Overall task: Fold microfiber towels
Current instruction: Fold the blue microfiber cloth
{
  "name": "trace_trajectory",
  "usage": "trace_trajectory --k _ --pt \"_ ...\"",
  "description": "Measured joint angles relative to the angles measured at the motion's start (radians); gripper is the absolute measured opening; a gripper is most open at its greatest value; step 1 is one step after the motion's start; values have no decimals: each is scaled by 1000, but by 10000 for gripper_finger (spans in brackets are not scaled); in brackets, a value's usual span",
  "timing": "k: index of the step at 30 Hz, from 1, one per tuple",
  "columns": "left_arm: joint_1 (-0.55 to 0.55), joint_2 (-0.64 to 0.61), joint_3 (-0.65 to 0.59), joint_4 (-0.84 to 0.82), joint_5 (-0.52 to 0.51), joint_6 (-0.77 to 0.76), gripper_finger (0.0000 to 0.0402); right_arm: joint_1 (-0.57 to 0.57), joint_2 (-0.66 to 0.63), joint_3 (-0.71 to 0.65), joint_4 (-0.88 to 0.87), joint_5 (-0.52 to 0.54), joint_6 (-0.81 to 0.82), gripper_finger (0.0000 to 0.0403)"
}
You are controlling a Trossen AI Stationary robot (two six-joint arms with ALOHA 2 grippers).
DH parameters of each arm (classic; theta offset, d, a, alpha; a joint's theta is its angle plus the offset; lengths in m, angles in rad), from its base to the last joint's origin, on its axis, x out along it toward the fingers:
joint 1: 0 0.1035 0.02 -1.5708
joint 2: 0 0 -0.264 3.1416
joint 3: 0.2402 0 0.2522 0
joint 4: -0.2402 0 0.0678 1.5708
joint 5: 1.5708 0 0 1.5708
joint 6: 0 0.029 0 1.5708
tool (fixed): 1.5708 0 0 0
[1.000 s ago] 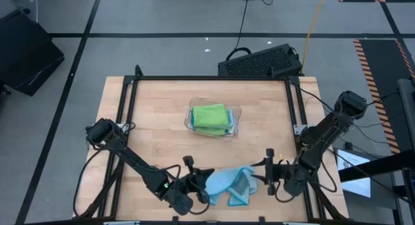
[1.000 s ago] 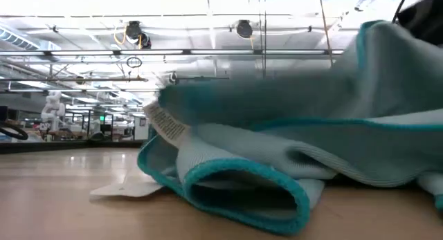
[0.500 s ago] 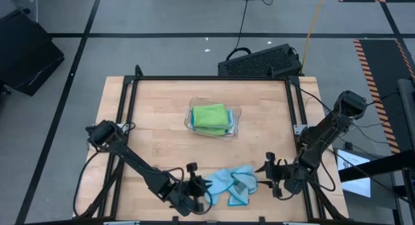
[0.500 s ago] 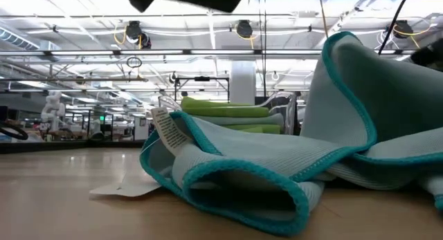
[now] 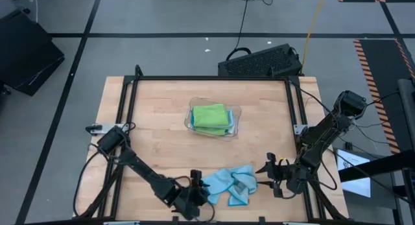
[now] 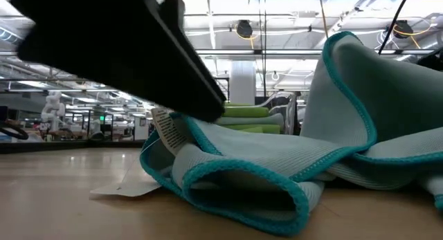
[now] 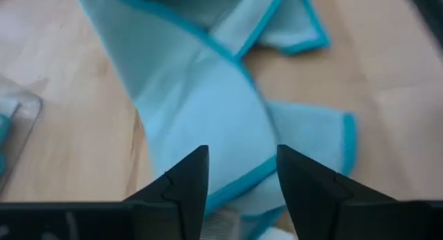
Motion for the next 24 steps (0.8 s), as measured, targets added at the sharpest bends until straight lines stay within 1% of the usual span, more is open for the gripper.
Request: trace_trajectory --k 2,6,9,11,17,20,24 --pt "18 0 0 -36 22 6 173 0 0 -1 3 0 -6 190" --pt "38 0 0 -105 33 80 167 0 0 -1 9 0 -12 189" --pt "50 0 0 -152 79 76 167 1 0 -1 9 -3 -13 189" --pt "55 0 0 -154 98 75 171 3 0 -1 9 -4 -13 189" --pt "46 0 0 -148 103 84 184 4 0 -1 9 -6 -14 189" --pt "42 0 0 -162 123 84 180 4 0 -1 9 -6 -20 189" --pt "36 0 0 -166 125 106 167 4 0 -1 9 -6 -20 189"
